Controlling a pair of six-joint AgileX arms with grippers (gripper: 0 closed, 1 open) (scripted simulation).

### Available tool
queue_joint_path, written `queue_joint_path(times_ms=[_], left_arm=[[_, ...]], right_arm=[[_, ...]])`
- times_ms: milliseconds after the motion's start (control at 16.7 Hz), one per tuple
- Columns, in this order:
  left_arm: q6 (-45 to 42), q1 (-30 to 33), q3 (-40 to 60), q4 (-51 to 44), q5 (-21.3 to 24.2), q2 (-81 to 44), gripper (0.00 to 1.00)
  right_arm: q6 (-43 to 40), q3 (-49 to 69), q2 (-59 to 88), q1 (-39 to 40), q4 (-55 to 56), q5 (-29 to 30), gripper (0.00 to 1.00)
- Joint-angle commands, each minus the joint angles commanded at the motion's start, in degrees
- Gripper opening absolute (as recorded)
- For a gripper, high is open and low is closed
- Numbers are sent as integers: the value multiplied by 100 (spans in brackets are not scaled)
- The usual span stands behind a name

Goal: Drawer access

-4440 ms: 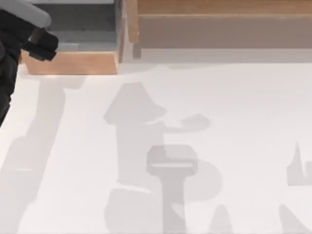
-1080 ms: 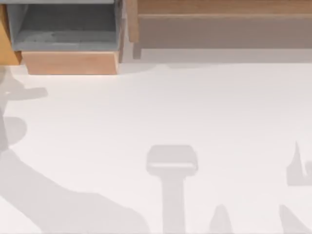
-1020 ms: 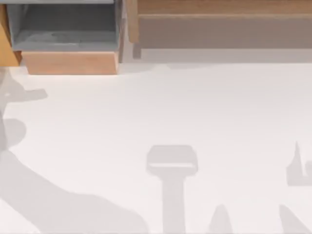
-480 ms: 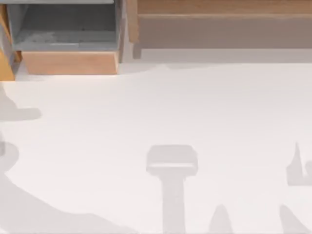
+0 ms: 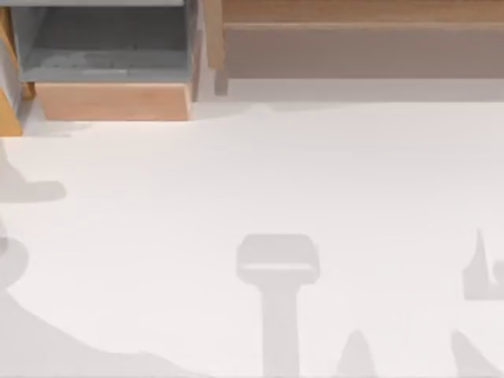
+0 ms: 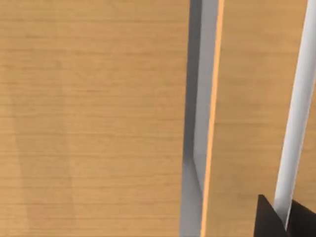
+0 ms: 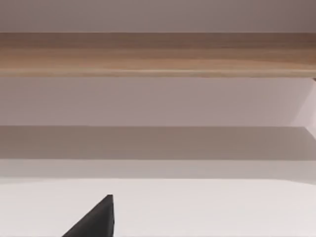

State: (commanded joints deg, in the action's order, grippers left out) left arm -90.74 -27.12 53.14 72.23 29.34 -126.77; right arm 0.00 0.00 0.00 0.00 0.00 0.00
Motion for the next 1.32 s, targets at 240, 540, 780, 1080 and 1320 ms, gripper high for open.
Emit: queue_joint_path(times_ms=[240, 540, 780, 1080, 1320], left_arm=[[4, -183, -516, 267, 203, 211, 0], [-7, -430, -1178, 596, 441, 463, 0], [-18, -493, -1321, 704, 503, 547, 0], [-53, -721, -1692, 937, 745, 682, 0], [-60, -1145, -2436, 1335, 1153, 966, 0]], right_arm=[[0, 0, 0, 0, 0, 0, 100], [0, 0, 0, 0, 0, 0, 100], [0, 0, 0, 0, 0, 0, 100], [0, 0, 0, 0, 0, 0, 100], [0, 0, 0, 0, 0, 0, 100]])
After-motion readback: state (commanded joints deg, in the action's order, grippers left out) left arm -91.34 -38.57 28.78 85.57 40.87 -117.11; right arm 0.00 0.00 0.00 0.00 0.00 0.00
